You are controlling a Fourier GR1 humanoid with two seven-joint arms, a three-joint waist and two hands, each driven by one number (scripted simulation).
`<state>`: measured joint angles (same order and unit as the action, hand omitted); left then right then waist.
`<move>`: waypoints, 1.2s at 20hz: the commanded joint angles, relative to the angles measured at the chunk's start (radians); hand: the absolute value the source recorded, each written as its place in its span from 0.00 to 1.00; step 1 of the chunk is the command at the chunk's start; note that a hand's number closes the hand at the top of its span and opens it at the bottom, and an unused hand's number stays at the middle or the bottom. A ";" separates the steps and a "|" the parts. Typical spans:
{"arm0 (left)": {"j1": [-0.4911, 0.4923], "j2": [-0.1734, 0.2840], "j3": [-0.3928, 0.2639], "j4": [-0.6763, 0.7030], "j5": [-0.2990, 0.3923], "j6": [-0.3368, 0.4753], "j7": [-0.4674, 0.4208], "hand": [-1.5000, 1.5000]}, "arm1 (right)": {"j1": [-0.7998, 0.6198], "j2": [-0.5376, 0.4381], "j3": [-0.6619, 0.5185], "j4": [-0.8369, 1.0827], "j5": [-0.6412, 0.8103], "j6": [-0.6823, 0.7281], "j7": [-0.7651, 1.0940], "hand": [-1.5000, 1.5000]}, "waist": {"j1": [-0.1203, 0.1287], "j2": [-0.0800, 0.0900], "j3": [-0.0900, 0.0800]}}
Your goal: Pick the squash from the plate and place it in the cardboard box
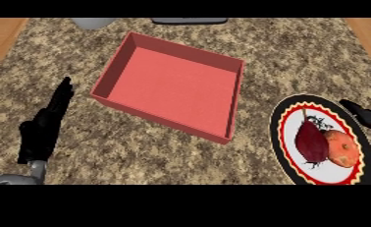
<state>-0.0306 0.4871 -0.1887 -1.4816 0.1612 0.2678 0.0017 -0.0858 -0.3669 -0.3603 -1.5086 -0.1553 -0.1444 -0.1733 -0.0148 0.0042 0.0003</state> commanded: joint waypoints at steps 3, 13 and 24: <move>0.012 -0.036 -0.024 -0.008 -0.054 0.024 0.046 0.50 | 0.148 -0.068 -0.025 0.021 0.084 0.053 -0.091 0.00 | 0.009 -0.005 0.000; -0.007 -0.045 -0.034 -0.048 -0.089 0.064 0.099 0.50 | 0.293 -0.458 0.092 -0.089 0.268 0.358 0.210 0.00 | 0.005 -0.005 -0.003; 0.020 -0.080 -0.020 -0.034 -0.101 0.011 0.068 0.50 | 0.290 -0.452 0.234 -0.336 0.285 0.557 0.614 0.00 | 0.012 -0.005 -0.001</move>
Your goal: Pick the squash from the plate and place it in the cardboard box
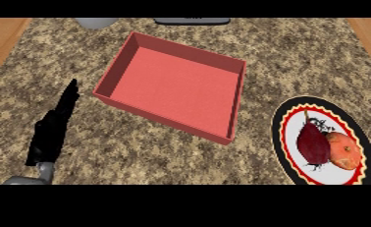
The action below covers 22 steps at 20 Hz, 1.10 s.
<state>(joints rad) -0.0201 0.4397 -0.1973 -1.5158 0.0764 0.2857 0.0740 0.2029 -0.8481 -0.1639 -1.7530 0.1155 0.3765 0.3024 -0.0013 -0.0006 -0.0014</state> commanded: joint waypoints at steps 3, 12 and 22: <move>0.008 -0.074 -0.010 0.037 -0.074 0.030 -0.041 0.50 | 0.049 0.108 0.049 -0.073 0.115 -0.012 0.108 0.00 | -0.005 0.000 0.001; 0.025 -0.064 0.077 -0.004 -0.063 -0.089 -0.002 0.50 | -0.081 0.189 0.064 -0.055 0.207 0.105 0.250 0.00 | 0.003 0.000 0.001; 0.032 -0.095 0.156 -0.057 -0.120 -0.154 0.045 0.50 | -0.020 0.308 -0.007 -0.041 0.347 0.121 0.126 0.00 | 0.000 0.000 0.001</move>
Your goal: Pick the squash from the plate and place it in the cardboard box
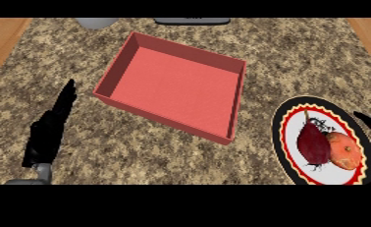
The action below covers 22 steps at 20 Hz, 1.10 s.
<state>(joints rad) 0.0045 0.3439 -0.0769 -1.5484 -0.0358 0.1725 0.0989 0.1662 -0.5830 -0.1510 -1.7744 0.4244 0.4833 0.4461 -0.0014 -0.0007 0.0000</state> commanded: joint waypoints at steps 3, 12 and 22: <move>0.046 -0.021 0.028 -0.084 -0.022 -0.033 0.027 0.50 | -0.011 0.060 -0.007 0.055 0.090 -0.007 -0.075 0.00 | 0.003 0.000 0.000; 0.029 -0.075 0.067 -0.030 -0.078 -0.061 -0.005 0.50 | -0.083 0.150 -0.005 0.103 0.174 0.004 -0.047 0.00 | 0.002 0.000 0.000; -0.014 -0.091 0.122 0.001 -0.086 -0.120 0.002 0.50 | -0.037 0.153 -0.053 0.122 0.235 0.024 -0.147 0.00 | 0.000 0.000 0.000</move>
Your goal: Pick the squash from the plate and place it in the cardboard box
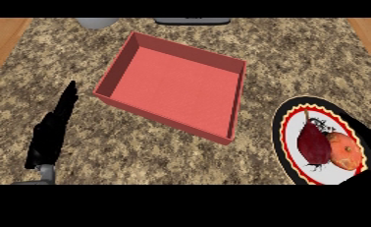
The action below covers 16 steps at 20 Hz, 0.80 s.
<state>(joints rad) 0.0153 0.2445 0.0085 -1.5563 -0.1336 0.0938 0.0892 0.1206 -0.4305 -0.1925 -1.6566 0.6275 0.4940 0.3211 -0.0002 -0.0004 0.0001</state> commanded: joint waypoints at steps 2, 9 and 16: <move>0.003 -0.021 -0.009 -0.070 -0.034 -0.007 0.069 0.50 | -0.002 -0.004 0.001 0.049 0.048 0.028 -0.027 0.00 | 0.000 0.000 0.000; 0.041 -0.072 -0.004 -0.003 -0.082 0.013 -0.038 0.50 | -0.010 0.015 -0.014 0.070 0.093 -0.030 -0.106 1.00 | -0.001 0.000 0.000; 0.006 -0.080 0.001 0.018 -0.083 0.007 -0.025 0.50 | -0.030 0.014 -0.012 0.088 0.224 -0.237 -0.175 1.00 | -0.001 0.000 0.000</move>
<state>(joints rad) 0.0079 0.2020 0.0340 -1.5483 -0.1803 0.0694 0.0877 0.0941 -0.4192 -0.1949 -1.5538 0.8152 0.3204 0.1683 -0.0011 -0.0023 -0.0046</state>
